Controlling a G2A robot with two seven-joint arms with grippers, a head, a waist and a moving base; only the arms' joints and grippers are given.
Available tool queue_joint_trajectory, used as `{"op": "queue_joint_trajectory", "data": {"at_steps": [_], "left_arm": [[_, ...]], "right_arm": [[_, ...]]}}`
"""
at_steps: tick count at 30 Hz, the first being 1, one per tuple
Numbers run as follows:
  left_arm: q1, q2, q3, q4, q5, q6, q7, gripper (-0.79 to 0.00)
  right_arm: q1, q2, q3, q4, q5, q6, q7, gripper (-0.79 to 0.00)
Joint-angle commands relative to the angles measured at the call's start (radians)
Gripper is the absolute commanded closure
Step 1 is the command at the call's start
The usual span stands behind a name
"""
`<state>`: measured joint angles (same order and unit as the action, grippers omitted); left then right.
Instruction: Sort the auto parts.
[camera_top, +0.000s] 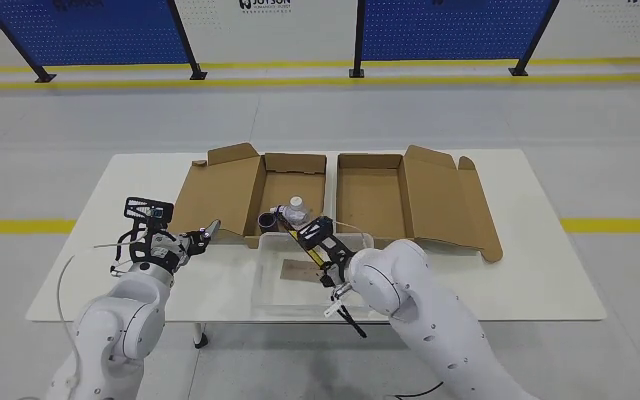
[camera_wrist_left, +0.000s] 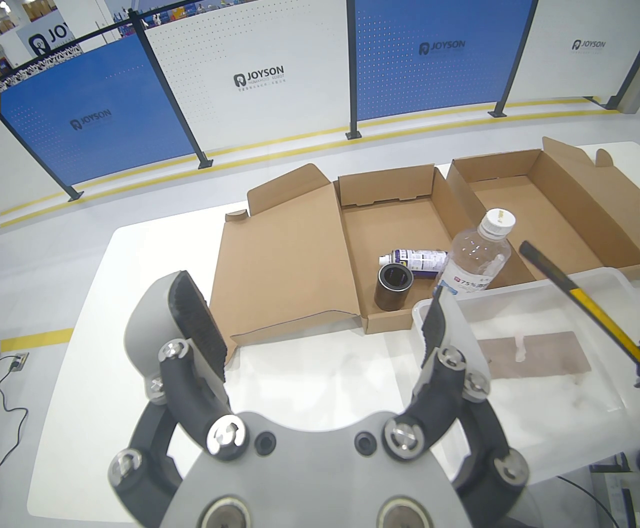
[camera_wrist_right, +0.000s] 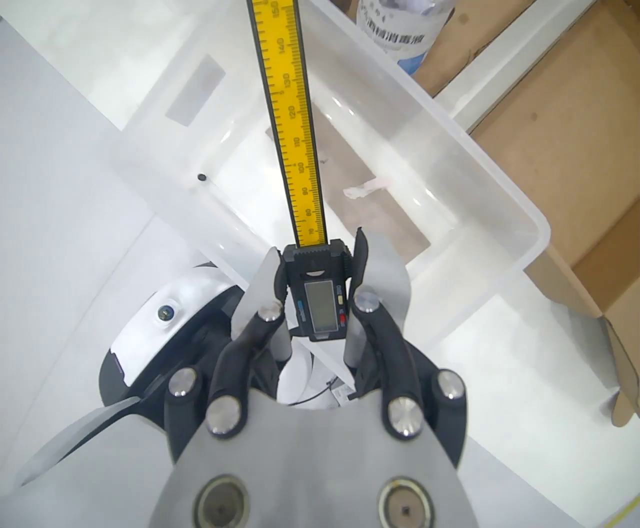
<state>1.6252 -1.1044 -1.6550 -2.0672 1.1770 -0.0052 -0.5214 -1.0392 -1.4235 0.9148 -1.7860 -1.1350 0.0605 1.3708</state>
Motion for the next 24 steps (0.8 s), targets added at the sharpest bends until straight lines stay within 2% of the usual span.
{"op": "queue_joint_trajectory", "data": {"at_steps": [1, 11, 24], "left_arm": [[0.000, 0.000, 0.000, 0.000, 0.000, 0.000, 0.000, -0.785], [0.000, 0.000, 0.000, 0.000, 0.000, 0.000, 0.000, -0.785], [0.000, 0.000, 0.000, 0.000, 0.000, 0.000, 0.000, -0.785]], "right_arm": [[-0.020, 0.002, 0.031, -0.011, 0.040, 0.007, -0.039, 0.000], [-0.096, 0.013, 0.136, -0.041, 0.147, 0.031, -0.233, 0.000], [-0.072, 0.018, 0.141, -0.040, 0.079, 0.084, -0.237, 0.000]]}}
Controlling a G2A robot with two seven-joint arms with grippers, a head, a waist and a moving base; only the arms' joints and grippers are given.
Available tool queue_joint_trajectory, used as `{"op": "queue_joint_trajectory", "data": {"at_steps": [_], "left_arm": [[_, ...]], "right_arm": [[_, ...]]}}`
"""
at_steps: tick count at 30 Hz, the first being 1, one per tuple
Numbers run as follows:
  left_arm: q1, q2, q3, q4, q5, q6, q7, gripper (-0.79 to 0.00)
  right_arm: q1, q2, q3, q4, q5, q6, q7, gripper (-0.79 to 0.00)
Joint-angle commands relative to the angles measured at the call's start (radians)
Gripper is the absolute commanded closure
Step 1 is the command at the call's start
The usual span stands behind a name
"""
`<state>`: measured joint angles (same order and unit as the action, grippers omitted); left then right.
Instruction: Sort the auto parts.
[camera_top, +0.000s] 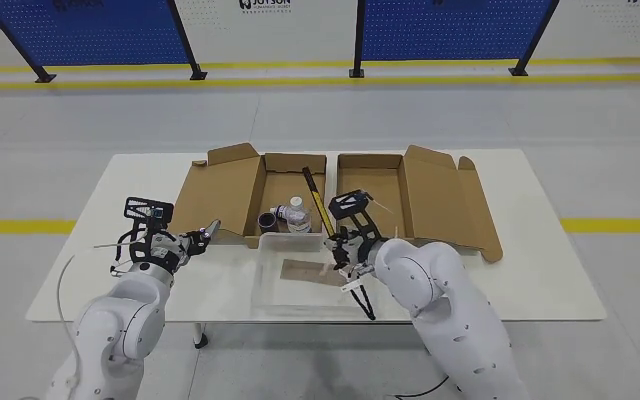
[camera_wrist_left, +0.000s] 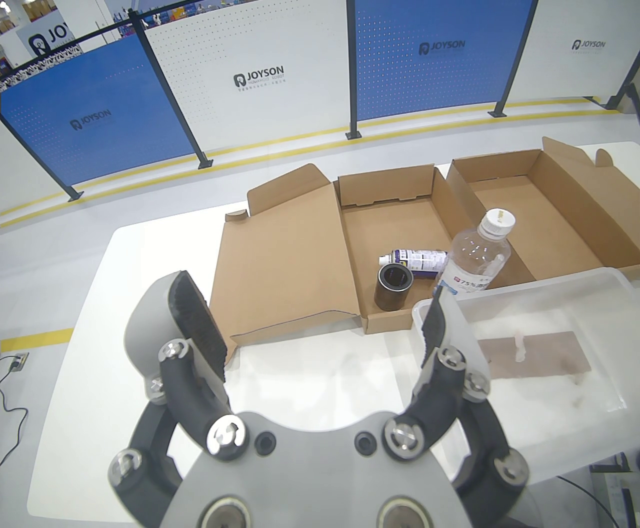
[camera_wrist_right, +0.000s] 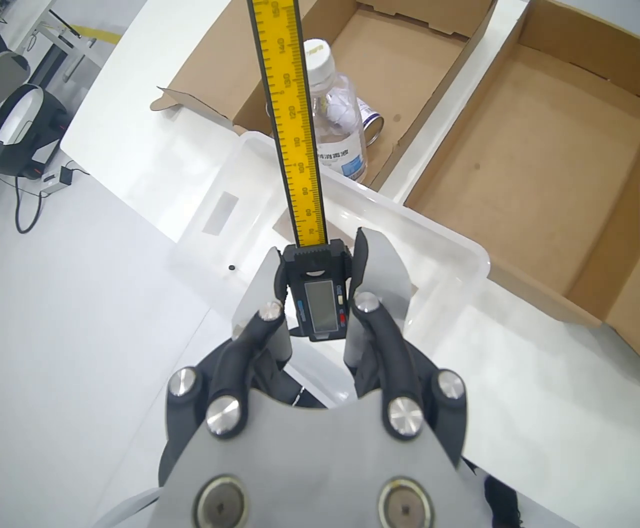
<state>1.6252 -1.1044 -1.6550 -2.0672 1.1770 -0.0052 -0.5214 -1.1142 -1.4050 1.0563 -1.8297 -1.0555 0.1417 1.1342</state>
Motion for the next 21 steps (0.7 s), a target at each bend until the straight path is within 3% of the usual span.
{"op": "queue_joint_trajectory", "data": {"at_steps": [1, 10, 21], "left_arm": [[0.000, 0.000, 0.000, 0.000, 0.000, 0.000, 0.000, -0.785], [0.000, 0.000, 0.000, 0.000, 0.000, 0.000, 0.000, -0.785], [0.000, 0.000, 0.000, 0.000, 0.000, 0.000, 0.000, -0.785]], "right_arm": [[0.009, 0.000, 0.000, 0.009, -0.004, 0.004, 0.000, 0.000], [0.084, 0.001, 0.030, 0.089, -0.039, 0.032, 0.027, 0.000], [0.246, 0.005, 0.097, 0.250, -0.025, -0.005, 0.114, 0.000]]}}
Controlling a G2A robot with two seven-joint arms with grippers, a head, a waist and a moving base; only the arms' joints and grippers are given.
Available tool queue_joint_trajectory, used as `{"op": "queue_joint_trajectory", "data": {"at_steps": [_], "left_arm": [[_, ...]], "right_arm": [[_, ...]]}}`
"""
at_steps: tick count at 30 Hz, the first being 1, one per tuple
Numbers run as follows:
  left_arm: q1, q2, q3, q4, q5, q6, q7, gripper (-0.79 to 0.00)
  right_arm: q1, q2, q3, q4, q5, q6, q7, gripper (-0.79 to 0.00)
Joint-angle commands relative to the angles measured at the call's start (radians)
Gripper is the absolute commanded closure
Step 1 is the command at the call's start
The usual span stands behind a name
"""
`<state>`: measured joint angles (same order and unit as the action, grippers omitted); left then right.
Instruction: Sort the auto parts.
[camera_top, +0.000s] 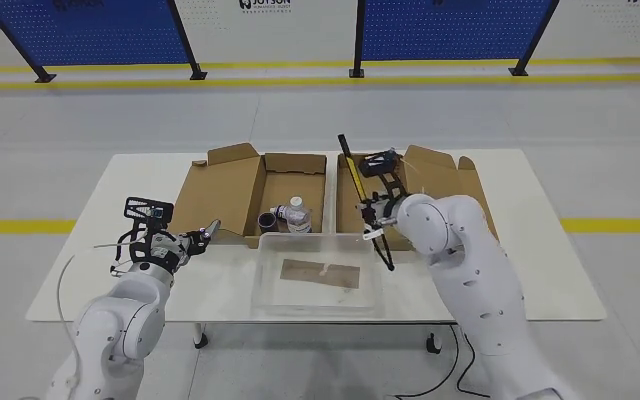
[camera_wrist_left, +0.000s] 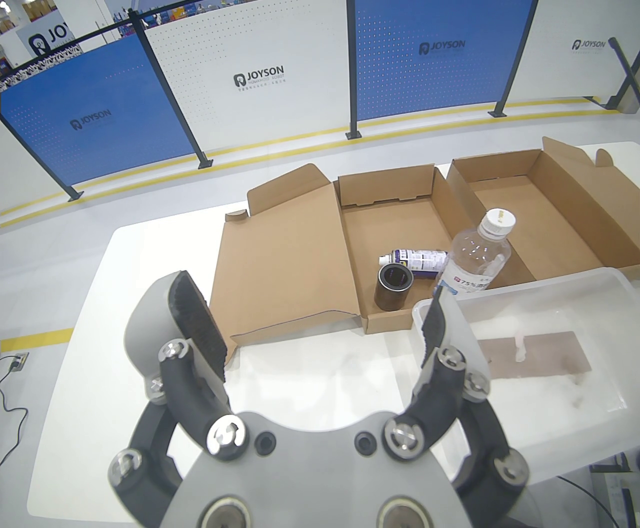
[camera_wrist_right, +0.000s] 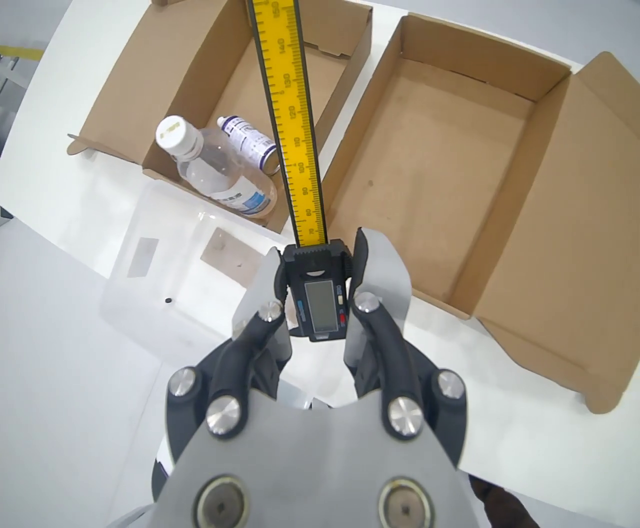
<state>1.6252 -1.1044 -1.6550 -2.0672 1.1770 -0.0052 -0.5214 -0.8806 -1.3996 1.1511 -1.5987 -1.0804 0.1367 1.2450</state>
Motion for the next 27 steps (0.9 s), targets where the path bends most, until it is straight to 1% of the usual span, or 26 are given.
{"op": "queue_joint_trajectory", "data": {"at_steps": [1, 8, 15, 20, 27], "left_arm": [[0.000, 0.000, 0.000, 0.000, 0.000, 0.000, 0.000, -0.785], [0.000, 0.000, 0.000, 0.000, 0.000, 0.000, 0.000, -0.785], [0.000, 0.000, 0.000, 0.000, 0.000, 0.000, 0.000, -0.785], [0.000, 0.000, 0.000, 0.000, 0.000, 0.000, 0.000, -0.785], [0.000, 0.000, 0.000, 0.000, 0.000, 0.000, 0.000, -0.785]], "right_arm": [[0.026, 0.000, 0.006, 0.045, 0.004, 0.002, 0.008, 0.000], [0.116, -0.007, 0.017, 0.273, 0.066, 0.003, -0.017, 0.000], [0.185, -0.014, 0.016, 0.458, 0.115, 0.003, -0.056, 0.000], [0.214, -0.016, 0.033, 0.560, 0.151, 0.035, -0.101, 0.000], [0.223, -0.016, 0.052, 0.649, 0.179, 0.090, -0.157, 0.000]]}}
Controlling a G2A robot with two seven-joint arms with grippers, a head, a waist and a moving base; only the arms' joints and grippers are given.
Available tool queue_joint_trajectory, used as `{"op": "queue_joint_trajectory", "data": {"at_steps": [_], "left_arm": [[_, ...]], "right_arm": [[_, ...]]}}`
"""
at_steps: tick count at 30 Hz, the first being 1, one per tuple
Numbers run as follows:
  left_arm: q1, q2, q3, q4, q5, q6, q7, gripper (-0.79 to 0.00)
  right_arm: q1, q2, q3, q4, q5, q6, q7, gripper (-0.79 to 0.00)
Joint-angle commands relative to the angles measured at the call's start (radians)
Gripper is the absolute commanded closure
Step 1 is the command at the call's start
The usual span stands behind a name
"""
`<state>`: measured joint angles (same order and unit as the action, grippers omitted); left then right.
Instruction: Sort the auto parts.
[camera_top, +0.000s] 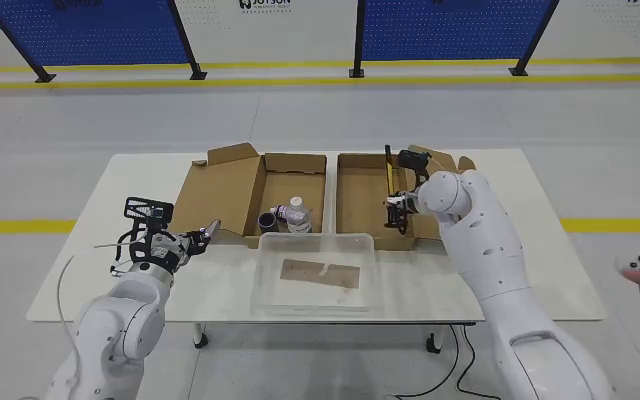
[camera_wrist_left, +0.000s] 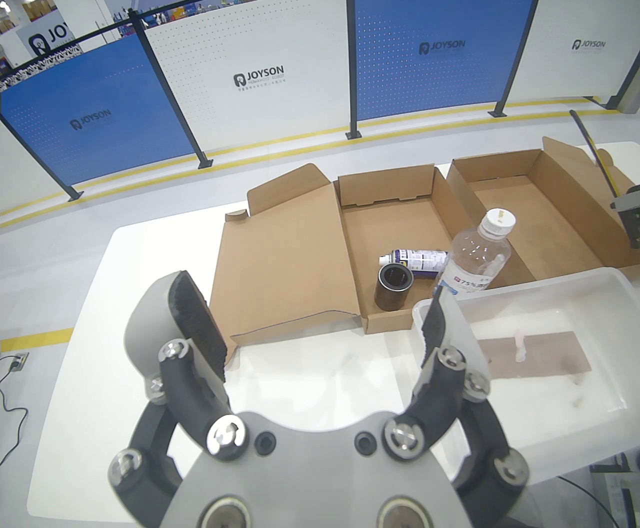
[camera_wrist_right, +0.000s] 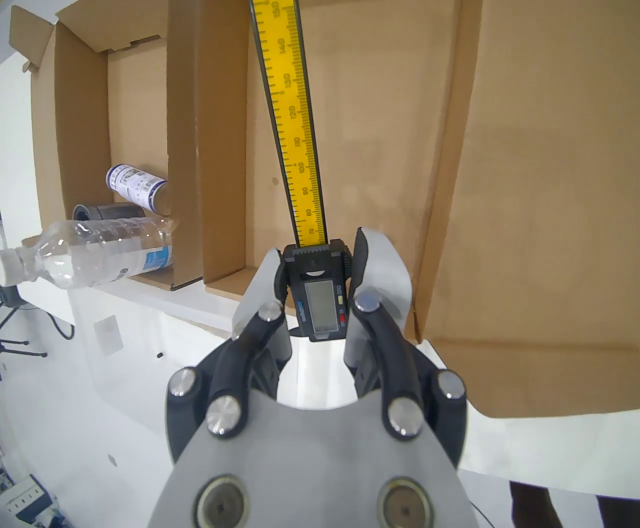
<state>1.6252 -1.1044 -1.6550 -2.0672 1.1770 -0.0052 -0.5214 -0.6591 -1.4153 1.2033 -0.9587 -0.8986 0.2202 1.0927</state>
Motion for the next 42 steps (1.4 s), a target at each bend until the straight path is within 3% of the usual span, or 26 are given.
{"op": "queue_joint_trajectory", "data": {"at_steps": [1, 18, 22, 24, 26, 35, 42], "left_arm": [[0.000, 0.000, 0.000, 0.000, 0.000, 0.000, 0.000, -0.785], [0.000, 0.000, 0.000, 0.000, 0.000, 0.000, 0.000, -0.785], [0.000, 0.000, 0.000, 0.000, 0.000, 0.000, 0.000, -0.785], [0.000, 0.000, 0.000, 0.000, 0.000, 0.000, 0.000, -0.785], [0.000, 0.000, 0.000, 0.000, 0.000, 0.000, 0.000, -0.785], [0.000, 0.000, 0.000, 0.000, 0.000, 0.000, 0.000, -0.785], [0.000, 0.000, 0.000, 0.000, 0.000, 0.000, 0.000, -0.785]], "right_arm": [[0.003, -0.001, -0.002, 0.016, -0.001, 0.016, -0.009, 0.000], [0.033, -0.017, -0.030, 0.152, 0.063, 0.080, -0.069, 0.000], [0.039, -0.018, -0.031, 0.170, 0.074, 0.069, -0.079, -0.348], [0.039, -0.019, -0.033, 0.171, 0.081, 0.063, -0.085, -0.425], [0.040, -0.019, -0.035, 0.173, 0.084, 0.058, -0.088, -0.773], [0.037, -0.015, -0.021, 0.146, 0.120, 0.021, -0.113, -0.785], [-0.050, 0.004, 0.034, -0.048, 0.151, -0.063, -0.226, -0.785]]}}
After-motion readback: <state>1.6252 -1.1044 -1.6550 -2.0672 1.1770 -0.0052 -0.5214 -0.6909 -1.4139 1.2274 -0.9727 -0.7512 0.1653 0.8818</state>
